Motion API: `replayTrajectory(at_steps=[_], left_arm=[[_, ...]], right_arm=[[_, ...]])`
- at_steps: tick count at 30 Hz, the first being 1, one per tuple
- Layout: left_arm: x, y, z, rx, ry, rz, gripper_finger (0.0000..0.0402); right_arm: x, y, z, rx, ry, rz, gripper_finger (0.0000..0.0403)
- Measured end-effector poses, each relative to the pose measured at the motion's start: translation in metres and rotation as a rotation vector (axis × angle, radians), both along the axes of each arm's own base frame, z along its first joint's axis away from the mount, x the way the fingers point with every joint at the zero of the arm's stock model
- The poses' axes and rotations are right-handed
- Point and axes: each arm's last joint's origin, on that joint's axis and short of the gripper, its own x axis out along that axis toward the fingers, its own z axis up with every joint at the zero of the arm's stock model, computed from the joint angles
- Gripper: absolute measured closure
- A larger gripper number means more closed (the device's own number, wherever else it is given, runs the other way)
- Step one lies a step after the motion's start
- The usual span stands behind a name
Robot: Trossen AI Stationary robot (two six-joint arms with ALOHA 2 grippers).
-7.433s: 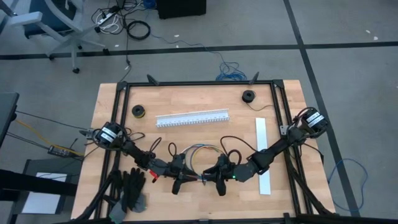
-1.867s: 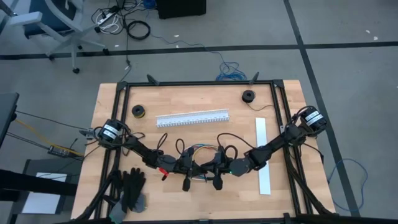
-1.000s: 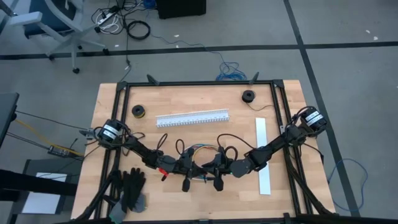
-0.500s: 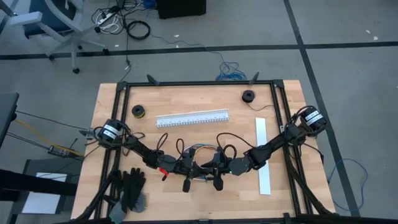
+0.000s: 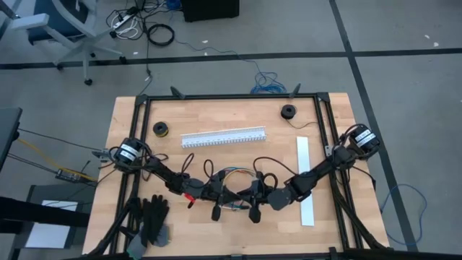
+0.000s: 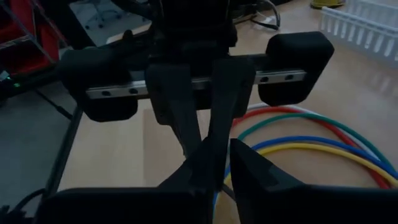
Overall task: Ziptie cables
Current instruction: Insert zip tie on the cable wire
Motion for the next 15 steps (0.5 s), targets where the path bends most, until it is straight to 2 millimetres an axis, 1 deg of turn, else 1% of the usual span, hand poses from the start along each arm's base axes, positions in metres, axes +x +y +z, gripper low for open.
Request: replayTrajectory(at_steps=[3,8,15], left_arm=[[-0.0001,-0.0005,0.0000,-0.001,0.000,-0.007,0.0402],[0.0000,-0.0004,0.0007,0.003,-0.007,-0.007,0.0402],[0.0003,0.0002,0.0021,0.007,-0.022,-0.006,0.0402]], right_arm=[[-0.0011,0.0026,0.0012,0.013,-0.016,-0.003,0.0371],[-0.0018,0.0025,0.0021,0.012,-0.035,-0.056,0.0372],[-0.0005,0.0036,0.0044,0.018,-0.049,-0.012,0.0356]])
